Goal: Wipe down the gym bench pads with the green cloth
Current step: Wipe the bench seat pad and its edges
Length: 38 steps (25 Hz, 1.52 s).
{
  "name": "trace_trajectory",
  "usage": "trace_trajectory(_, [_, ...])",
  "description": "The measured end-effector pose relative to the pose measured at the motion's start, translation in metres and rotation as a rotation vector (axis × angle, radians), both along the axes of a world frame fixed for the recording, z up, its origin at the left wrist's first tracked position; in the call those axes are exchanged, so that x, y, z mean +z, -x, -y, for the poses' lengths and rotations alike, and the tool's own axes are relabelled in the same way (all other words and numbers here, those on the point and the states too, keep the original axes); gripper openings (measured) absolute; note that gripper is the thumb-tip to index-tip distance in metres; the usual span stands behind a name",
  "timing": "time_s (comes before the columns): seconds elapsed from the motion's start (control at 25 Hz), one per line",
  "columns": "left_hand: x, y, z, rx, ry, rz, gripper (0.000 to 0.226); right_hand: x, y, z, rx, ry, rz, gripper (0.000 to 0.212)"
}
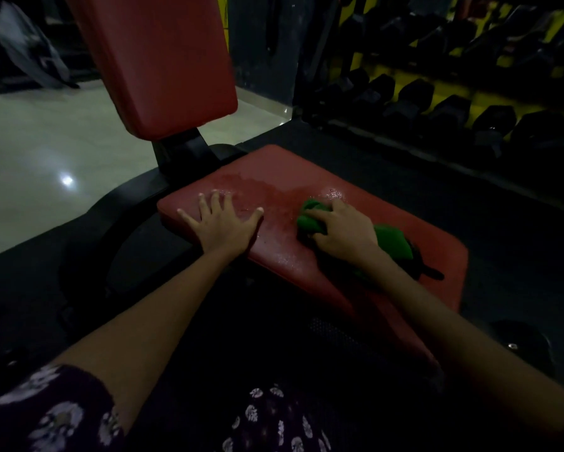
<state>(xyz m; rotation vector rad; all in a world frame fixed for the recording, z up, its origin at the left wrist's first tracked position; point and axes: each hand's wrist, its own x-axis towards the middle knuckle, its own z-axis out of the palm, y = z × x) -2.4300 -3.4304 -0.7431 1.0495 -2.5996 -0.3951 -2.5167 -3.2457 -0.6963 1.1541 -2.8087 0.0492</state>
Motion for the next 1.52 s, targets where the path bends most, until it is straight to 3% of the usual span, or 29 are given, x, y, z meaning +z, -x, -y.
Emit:
trace_trajectory(0.08, [-0.002,-0.002,0.002,-0.005,0.04,-0.004,0.081,-0.005,-0.019,-0.003,0.128,-0.016,-0.037,0.053])
trace_trajectory(0.16, [-0.005,-0.003,0.002,-0.009,0.062,-0.015,0.079,-0.001,-0.002,-0.005,0.115,-0.013,-0.03,0.052])
trace_trajectory(0.36, [-0.007,-0.001,0.002,-0.007,0.113,-0.029,0.078,0.005,0.097,-0.018,-0.343,0.006,0.077,0.044])
trace_trajectory(0.48, [-0.01,0.001,0.0,0.02,0.144,-0.036,0.083,0.0,0.11,-0.002,-0.449,0.029,0.051,0.043])
trace_trajectory(0.6, [-0.008,0.002,0.001,0.032,0.134,-0.058,0.081,0.001,0.096,0.052,-0.326,0.05,0.029,0.042])
trace_trajectory(0.8, [-0.003,-0.002,0.001,-0.019,0.099,0.008,0.078,0.001,0.074,0.092,0.101,-0.007,0.041,0.045])
trace_trajectory(0.88, [0.008,-0.004,0.014,-0.077,0.087,0.065,0.075,0.004,0.096,0.075,-0.003,-0.01,0.058,0.045])
trace_trajectory(1.0, [0.021,-0.003,0.051,-0.039,0.039,0.065,0.078,0.004,0.123,0.067,-0.324,0.046,0.087,0.04])
trace_trajectory(1.08, [0.012,-0.003,0.063,0.004,0.052,0.117,0.084,0.002,0.122,0.087,-0.334,0.021,0.087,0.04])
trace_trajectory(1.32, [-0.006,0.0,0.065,-0.008,0.107,0.016,0.08,-0.001,0.108,0.141,0.251,-0.018,0.042,0.046])
trace_trajectory(1.52, [-0.01,0.001,0.067,0.003,0.128,0.067,0.101,0.003,0.169,0.154,-0.158,0.032,0.061,0.045])
